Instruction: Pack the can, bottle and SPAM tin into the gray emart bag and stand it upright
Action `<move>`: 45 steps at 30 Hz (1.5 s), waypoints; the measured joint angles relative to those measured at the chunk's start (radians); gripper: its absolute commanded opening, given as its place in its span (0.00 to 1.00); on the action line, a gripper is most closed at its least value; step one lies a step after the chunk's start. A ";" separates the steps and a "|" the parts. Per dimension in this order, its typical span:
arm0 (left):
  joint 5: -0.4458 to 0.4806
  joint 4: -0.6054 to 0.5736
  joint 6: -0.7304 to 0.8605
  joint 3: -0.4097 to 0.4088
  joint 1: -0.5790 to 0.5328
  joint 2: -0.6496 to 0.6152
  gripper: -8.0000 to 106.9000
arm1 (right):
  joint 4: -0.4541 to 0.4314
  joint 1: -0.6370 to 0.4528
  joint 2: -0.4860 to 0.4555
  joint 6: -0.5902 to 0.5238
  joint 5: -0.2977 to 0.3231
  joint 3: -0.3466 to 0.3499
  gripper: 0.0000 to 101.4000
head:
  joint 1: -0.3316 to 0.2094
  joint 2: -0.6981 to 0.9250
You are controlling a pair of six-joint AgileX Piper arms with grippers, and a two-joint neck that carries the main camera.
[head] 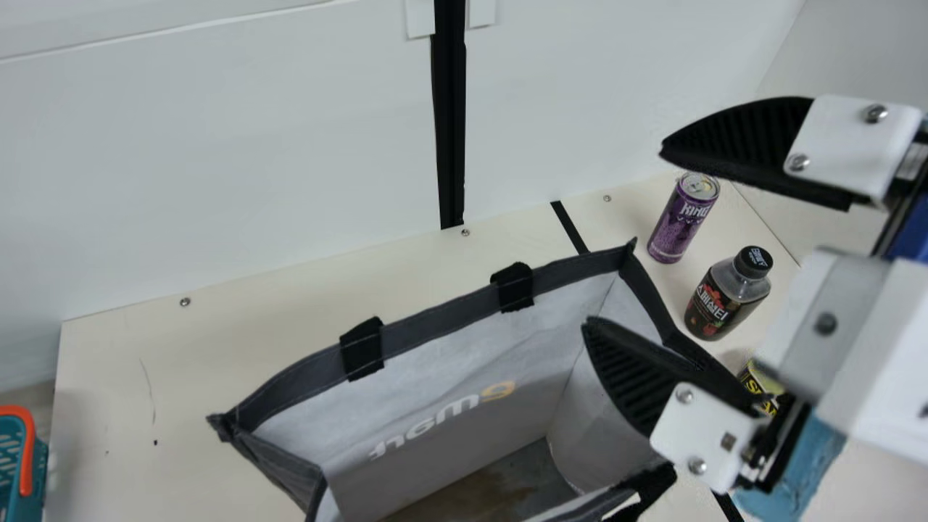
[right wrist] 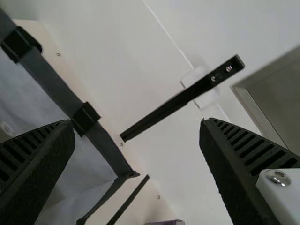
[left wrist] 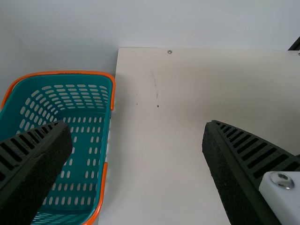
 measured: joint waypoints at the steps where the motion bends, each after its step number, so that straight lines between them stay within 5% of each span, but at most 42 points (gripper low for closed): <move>1: 0.000 0.000 0.000 0.000 0.000 0.000 0.85 | 0.003 -0.017 0.005 0.006 0.000 -0.005 0.94 | 0.000 0.000; 28: 0.000 0.000 0.000 0.000 0.000 0.000 0.85 | 0.083 -0.356 0.107 0.182 0.000 -0.048 0.94 | 0.000 0.000; 45: 0.000 0.000 0.000 0.000 0.000 0.000 0.85 | -0.032 -0.426 0.090 0.370 0.000 0.039 0.94 | 0.000 0.000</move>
